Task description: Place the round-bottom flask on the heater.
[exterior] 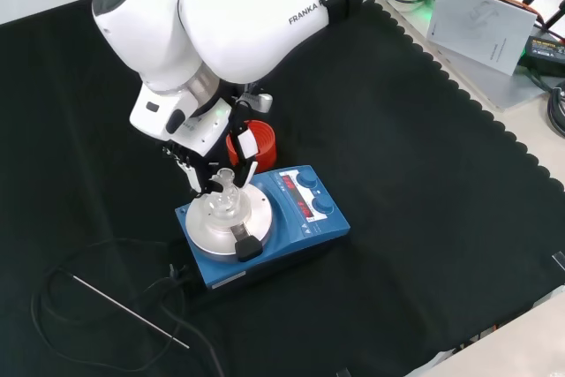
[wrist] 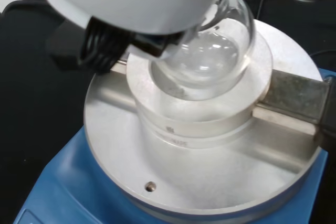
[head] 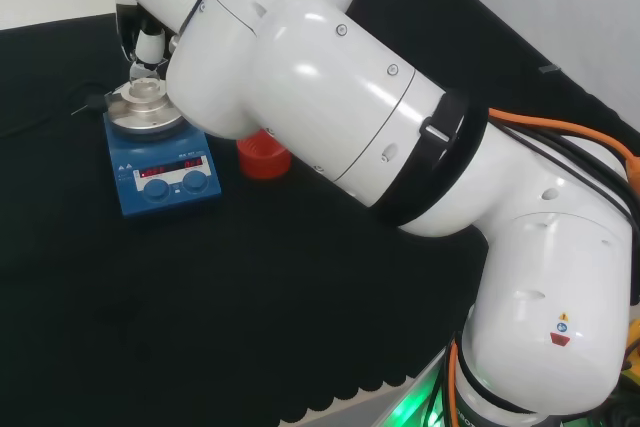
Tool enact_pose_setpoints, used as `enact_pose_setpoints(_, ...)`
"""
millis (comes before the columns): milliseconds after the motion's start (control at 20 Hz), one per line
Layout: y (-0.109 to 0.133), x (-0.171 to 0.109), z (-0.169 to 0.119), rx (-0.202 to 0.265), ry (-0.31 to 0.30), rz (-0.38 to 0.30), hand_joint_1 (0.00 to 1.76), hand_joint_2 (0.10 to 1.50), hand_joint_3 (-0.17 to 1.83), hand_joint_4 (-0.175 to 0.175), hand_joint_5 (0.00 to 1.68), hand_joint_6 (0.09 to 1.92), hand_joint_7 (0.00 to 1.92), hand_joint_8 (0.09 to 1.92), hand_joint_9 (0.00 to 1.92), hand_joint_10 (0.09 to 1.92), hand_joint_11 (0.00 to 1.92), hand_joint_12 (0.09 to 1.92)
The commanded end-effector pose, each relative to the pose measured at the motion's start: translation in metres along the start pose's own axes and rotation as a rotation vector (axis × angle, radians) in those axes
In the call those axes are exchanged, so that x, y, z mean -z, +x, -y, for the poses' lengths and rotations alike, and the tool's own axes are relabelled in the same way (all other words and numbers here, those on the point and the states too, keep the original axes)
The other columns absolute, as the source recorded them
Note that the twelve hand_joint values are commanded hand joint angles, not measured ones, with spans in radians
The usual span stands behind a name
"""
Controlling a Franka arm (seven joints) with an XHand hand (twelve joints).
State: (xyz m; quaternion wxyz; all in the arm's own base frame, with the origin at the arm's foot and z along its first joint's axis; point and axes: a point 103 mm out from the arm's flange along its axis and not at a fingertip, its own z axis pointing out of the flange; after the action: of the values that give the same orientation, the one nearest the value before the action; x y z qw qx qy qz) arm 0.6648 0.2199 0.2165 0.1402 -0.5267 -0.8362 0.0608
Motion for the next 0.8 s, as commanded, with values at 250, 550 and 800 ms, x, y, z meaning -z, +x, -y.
enact_pose_setpoints(250,0.0064,-0.0056,-0.0029,0.024,0.015,0.012,1.21,0.49,0.94,-0.175,1.31,0.74,1.57,0.65,1.75,0.34,1.71,0.91)
enact_pose_setpoints(550,0.0105,-0.0106,-0.0056,0.027,0.028,0.019,1.29,0.48,0.96,-0.175,1.26,0.72,1.50,0.65,1.74,0.34,1.71,0.92)
enact_pose_setpoints(800,0.0100,-0.0102,-0.0038,0.028,0.025,0.021,1.33,0.47,0.97,-0.175,1.23,0.71,1.47,0.66,1.74,0.34,1.70,0.92)
